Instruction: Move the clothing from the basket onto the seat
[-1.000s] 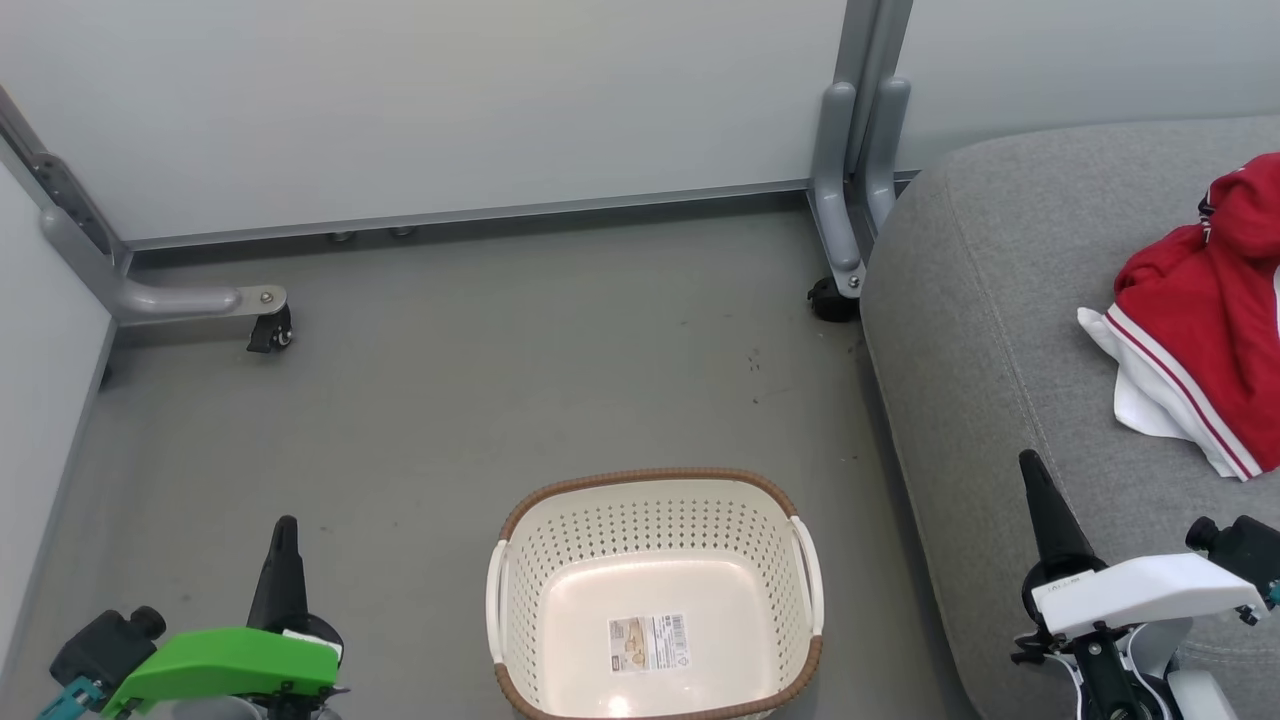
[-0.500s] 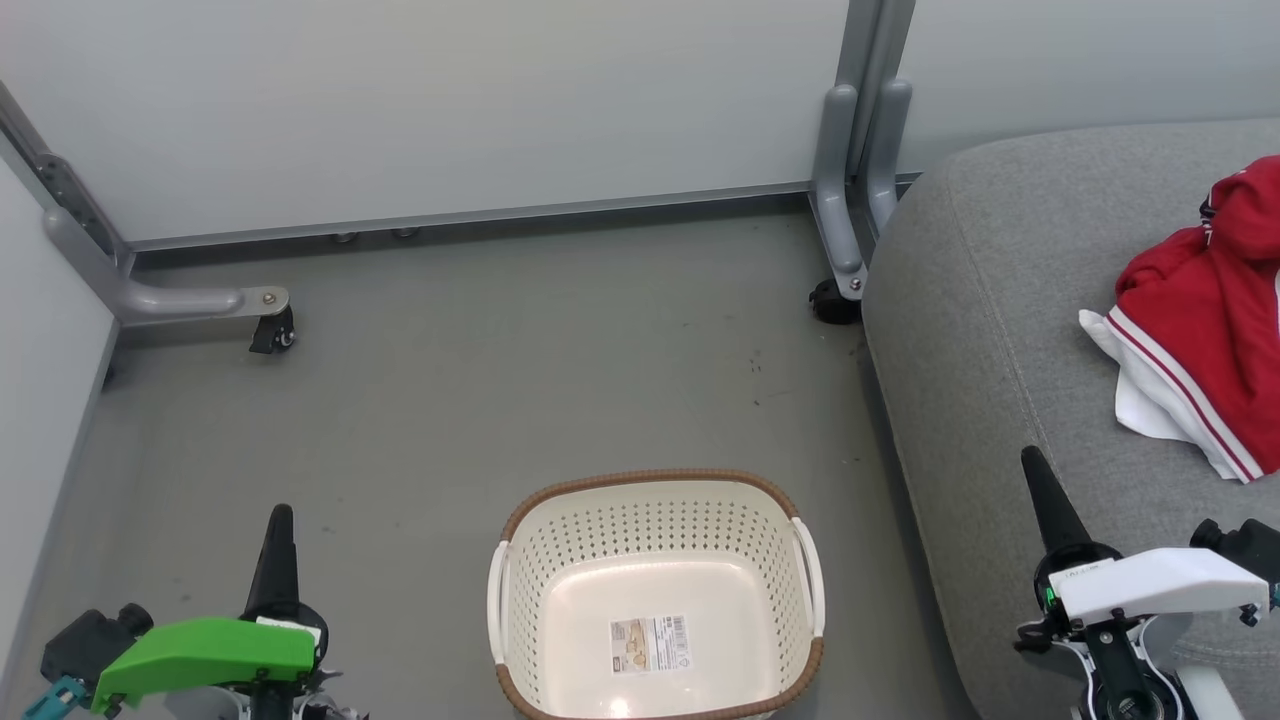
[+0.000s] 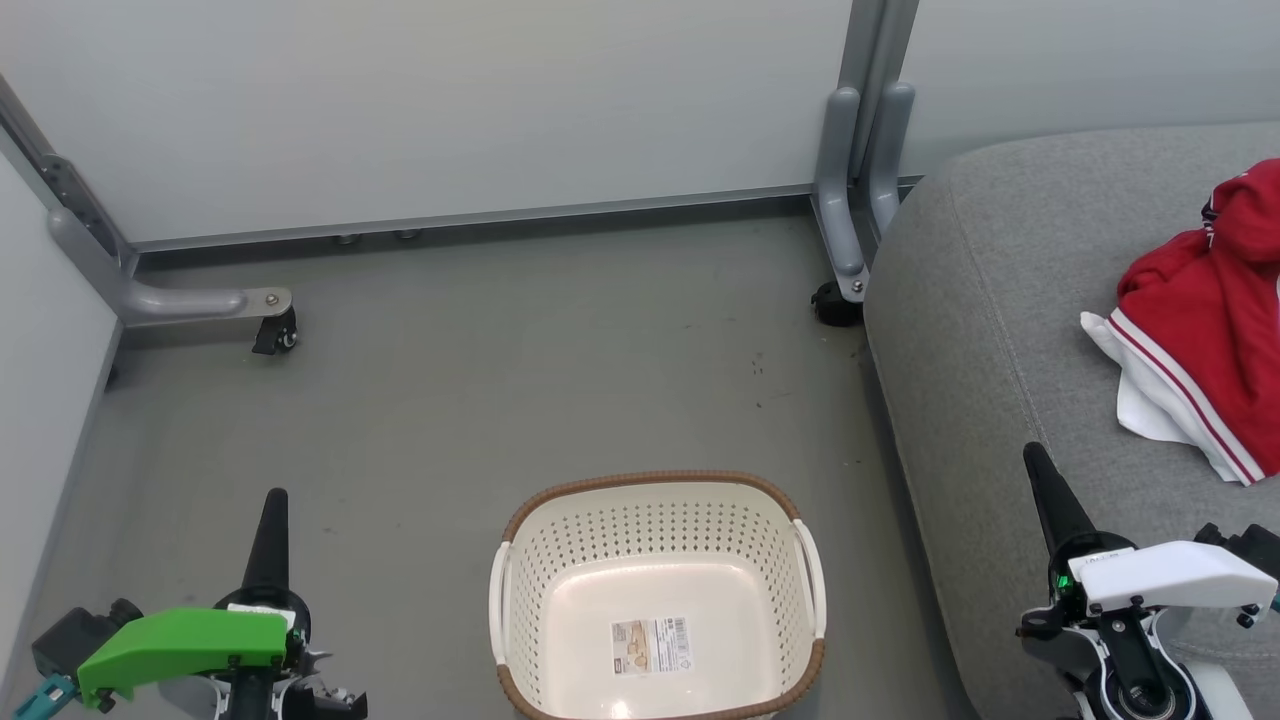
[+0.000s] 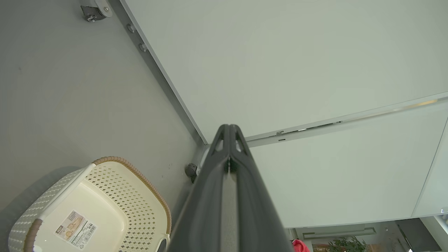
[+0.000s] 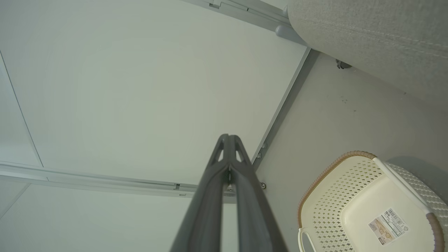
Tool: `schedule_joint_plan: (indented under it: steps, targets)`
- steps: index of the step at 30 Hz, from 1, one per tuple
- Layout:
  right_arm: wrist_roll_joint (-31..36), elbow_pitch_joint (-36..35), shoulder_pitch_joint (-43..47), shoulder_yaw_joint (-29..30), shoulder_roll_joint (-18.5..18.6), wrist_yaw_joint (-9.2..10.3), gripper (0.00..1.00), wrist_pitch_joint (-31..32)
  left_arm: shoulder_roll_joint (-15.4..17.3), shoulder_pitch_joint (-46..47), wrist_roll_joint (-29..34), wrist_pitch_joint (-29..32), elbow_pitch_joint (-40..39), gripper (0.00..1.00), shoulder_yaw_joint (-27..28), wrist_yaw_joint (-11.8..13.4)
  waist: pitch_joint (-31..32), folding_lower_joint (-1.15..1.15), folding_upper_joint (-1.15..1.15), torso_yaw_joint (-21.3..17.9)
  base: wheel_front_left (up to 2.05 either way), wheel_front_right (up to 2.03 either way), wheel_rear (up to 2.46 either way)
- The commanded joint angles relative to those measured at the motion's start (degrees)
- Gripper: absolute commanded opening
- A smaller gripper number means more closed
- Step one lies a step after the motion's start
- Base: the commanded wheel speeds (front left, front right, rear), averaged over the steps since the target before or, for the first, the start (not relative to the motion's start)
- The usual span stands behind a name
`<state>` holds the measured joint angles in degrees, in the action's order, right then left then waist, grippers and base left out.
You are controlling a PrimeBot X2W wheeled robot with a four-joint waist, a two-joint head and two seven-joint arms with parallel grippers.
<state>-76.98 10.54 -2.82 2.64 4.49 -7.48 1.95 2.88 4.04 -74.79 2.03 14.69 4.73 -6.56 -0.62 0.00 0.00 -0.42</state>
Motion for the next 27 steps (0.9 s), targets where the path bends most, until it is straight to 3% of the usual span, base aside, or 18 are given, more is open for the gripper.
schedule_joint_plan:
  steps: [1,27]
  targets:
    - [-1.40,0.02,-1.32,0.20,0.34,-0.02,0.00,0.38,0.13,1.04,-1.34,0.39,-0.53,0.00,0.29,-0.36,0.02,0.00,0.00,0.02,0.00,0.00,0.00]
    - [-12.66,2.49,-2.82,1.34,0.09,-0.02,0.00,2.17,0.05,2.12,-12.96,3.39,-0.65,0.00,1.54,-0.87,0.30,0.00,0.00,0.29,0.00,0.00,0.00]
